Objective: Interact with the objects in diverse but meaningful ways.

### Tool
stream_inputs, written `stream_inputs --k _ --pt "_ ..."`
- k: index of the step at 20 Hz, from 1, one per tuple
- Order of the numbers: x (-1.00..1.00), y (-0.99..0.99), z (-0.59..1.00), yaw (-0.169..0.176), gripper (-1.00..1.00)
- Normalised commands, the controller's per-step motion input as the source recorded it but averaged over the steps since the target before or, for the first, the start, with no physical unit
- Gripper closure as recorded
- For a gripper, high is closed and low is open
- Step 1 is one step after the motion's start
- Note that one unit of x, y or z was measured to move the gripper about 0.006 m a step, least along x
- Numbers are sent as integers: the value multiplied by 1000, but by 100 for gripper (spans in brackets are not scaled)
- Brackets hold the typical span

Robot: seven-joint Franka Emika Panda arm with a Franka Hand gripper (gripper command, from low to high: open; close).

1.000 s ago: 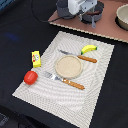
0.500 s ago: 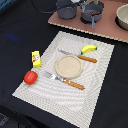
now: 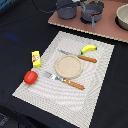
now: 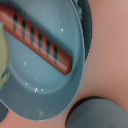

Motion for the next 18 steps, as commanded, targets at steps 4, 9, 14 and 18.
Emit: stream_inputs --k 4,9,14,18 --pt "301 0 -5 -71 -100" --pt "311 33 -91 -57 -100" --pt "232 8 -114 -61 -100" --pt "129 72 -108 -39 -100"
